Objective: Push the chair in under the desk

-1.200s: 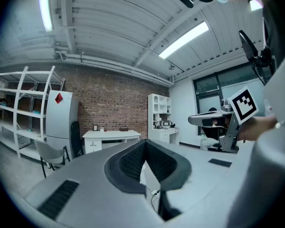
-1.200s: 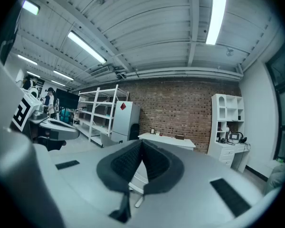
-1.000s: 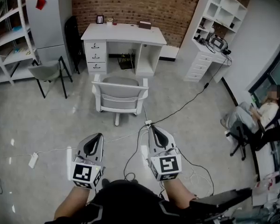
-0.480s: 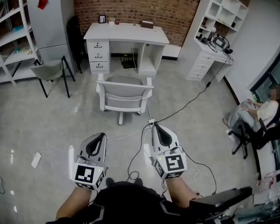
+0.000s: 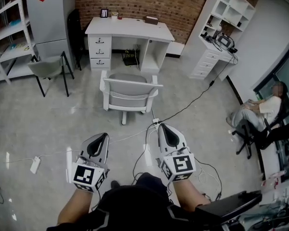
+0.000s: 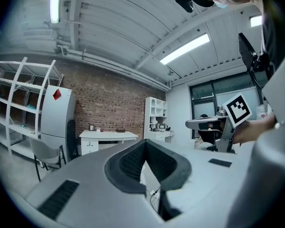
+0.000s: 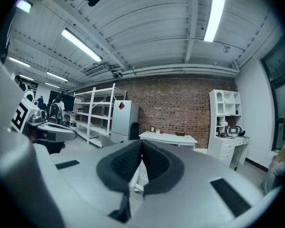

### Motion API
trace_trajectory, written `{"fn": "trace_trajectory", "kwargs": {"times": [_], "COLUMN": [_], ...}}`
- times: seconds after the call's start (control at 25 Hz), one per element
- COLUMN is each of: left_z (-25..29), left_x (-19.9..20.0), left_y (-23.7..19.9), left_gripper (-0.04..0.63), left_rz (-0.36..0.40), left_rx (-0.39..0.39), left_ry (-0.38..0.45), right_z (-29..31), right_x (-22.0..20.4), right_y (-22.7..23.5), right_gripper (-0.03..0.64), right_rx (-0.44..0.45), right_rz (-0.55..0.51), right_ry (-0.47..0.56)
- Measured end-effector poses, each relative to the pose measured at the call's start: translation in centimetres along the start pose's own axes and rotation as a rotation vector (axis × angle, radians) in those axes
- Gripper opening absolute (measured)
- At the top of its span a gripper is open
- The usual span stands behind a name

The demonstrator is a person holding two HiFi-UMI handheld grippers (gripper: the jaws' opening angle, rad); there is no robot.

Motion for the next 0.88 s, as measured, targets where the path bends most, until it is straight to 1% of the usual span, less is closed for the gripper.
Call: {"fn": "trace_trajectory", "kwargs": {"times": [0.16, 0.32, 0.48, 0.64, 0.76, 0.88], "left_z": [0.3, 2.3, 4.9, 8.2, 10.5, 12.9], "left_x": [-0.1, 0.1, 0.3, 0.7, 1.3, 1.8], "left_y": [-1.0, -1.7, -2.5, -2.9, -3.6, -4.4], "left_gripper": [0.008, 0.008, 0.008, 0.008, 0.008, 0.008], "left_rz": [0.000, 0.009, 0.011, 0.020, 0.004, 0.021], "left_rx": [0.001, 0.012, 0.032, 0.022, 0.041, 0.063], "left_ry": [-0.012, -0.013, -0.012, -0.020, -0.015, -0.011], "right_z": [1.0, 3.2, 5.6, 8.6, 10.6, 12.6], "right_x": [0.2, -0.3, -0.6, -0.7, -1.1, -1.0], "right_y": [0.3, 1.2, 2.7, 5.0, 6.9, 8.3], "right_gripper": [0.008, 0.008, 0.008, 0.008, 0.008, 0.008], "right_rx": [-0.012, 0.005, 0.028, 0.033, 0.032, 0.041], "right_rz": [-0.012, -0.006, -0.002, -0.006, 0.012, 0.002], "right_ry": [0.000, -0.002, 0.006, 0.002, -0.017, -0.009]}}
Point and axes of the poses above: the fingertips, and each gripper's own axes: z forward along the fingers, y to its right, x out of its top, the point moved 2 cm from there along -z, backward along the fingers, and after that the axes turned 4 degrees about -z, right-handed, at the moved point
